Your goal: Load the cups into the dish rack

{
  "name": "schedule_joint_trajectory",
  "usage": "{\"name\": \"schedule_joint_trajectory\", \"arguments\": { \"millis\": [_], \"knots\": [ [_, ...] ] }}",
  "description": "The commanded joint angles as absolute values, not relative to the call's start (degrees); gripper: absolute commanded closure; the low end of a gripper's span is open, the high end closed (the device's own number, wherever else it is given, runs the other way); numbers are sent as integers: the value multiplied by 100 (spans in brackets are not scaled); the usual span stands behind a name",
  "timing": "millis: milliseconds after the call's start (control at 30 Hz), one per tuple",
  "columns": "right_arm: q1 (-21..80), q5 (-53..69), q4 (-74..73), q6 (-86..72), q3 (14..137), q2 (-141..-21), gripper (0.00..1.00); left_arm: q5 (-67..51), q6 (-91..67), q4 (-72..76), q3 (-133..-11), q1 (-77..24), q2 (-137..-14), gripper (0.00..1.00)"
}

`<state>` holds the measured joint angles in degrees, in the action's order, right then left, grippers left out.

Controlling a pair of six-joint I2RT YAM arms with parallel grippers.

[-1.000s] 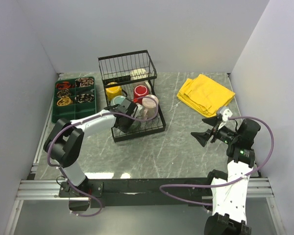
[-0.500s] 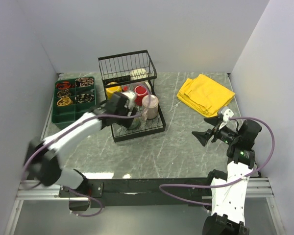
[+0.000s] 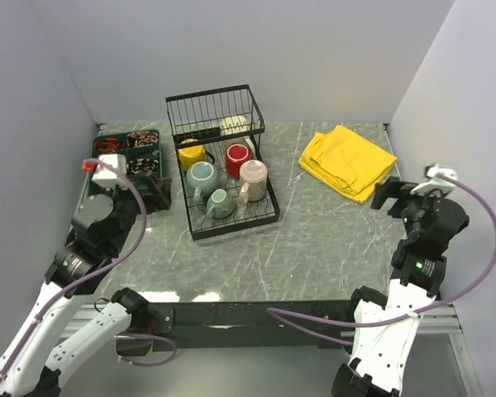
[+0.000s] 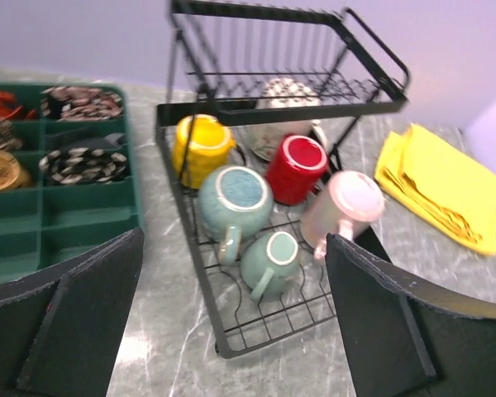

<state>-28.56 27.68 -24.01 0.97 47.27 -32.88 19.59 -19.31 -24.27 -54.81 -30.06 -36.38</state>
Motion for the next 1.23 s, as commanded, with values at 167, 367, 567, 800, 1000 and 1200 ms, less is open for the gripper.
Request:
{"name": "schedule_joint_trajectory", "arguments": {
  "millis": [167, 367, 567, 800, 1000, 1200],
  "knots": [
    [-2892, -43, -3111, -300, 5828, -3173, 0, 2760, -2426, -2864, -5221, -2971, -2858, 4],
    [-2892, -220, -3217, -114, 5731, -2778, 0, 2698, -2505, -3181, -5309, -2971, -2400, 4],
    [-2892, -140, -3357, -88, 5818, -2611, 0, 2619, -2496, -3419, -5353, -2971, -2162, 4],
    [-2892, -167, -3524, -202, 5862, -2514, 0, 2558, -2549, -3638, -5449, -2971, -1925, 4],
    [-2892, -176, -3568, -185, 5889, -2514, 0, 2540, -2637, -3727, -5432, -2971, -1811, 4],
    [-2892, -194, -3349, -53, 5695, -2461, 0, 2514, -2725, -3613, -5362, -2971, -1837, 4]
  ]
}}
